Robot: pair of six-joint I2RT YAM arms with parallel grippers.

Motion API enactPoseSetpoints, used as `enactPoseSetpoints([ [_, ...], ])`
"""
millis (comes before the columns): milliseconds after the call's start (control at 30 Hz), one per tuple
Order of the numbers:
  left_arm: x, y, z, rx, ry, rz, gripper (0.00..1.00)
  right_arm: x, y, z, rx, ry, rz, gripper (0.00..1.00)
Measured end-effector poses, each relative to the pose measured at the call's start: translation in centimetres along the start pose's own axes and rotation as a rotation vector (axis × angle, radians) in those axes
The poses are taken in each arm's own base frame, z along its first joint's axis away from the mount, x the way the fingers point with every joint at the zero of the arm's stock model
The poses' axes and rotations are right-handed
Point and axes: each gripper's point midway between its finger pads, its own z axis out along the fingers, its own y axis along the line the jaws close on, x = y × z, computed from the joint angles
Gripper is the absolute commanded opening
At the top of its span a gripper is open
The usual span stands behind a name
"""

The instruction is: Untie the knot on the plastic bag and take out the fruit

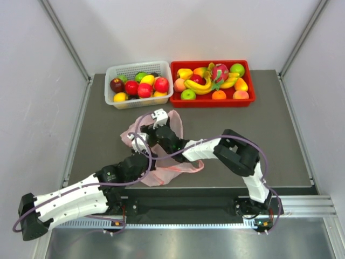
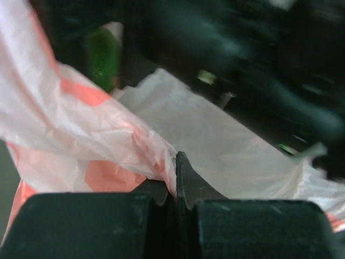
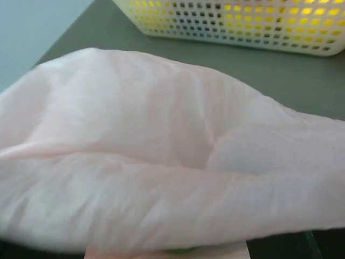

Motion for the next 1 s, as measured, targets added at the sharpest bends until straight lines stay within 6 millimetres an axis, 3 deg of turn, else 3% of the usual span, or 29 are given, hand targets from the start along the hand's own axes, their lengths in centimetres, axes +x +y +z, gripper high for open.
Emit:
enactPoseSetpoints([
  [200, 1.2, 0.6, 0.1, -0.009, 0.017, -0.016, 0.00, 4.3, 0.7, 3.1, -0.039, 0.136, -0.043, 0.96],
  [367, 1.9, 1.2, 0.0, -0.020, 0.026, -0.047, 0.00, 6.5, 1.2, 3.6, -0.071, 0.230, -0.065, 0.92],
  [433, 2.1, 1.4, -0.1, -0.018, 0.024, -0.067, 0.00, 6.7, 1.2, 3.7, -0.064, 0.253, -0.073, 0.85],
  [567, 2.9, 1.8, -0.2, -0.022, 0.032, -0.095, 0.00, 7.2, 0.1, 3.6, -0.006, 0.278, -0.077, 0.52],
  [633, 3.3, 2.0, -0.2, -0.024, 0.042, -0.105, 0.00, 7.0, -1.2, 3.4, 0.055, 0.264, -0.064, 0.39],
  [700, 3.8, 2.3, -0.3, -0.031, 0.056, -0.107, 0.00, 6.6, -3.1, 2.4, 0.125, 0.261, -0.067, 0.33],
  [867, 4.2, 2.5, -0.4, -0.039, 0.069, -0.126, 0.00, 5.9, -8.6, -1.1, 0.292, 0.279, -0.078, 0.27],
  [1000, 4.6, 2.5, -0.4, -0.040, 0.081, -0.140, 0.00, 5.9, -11.4, -4.5, 0.355, 0.313, -0.083, 0.20],
])
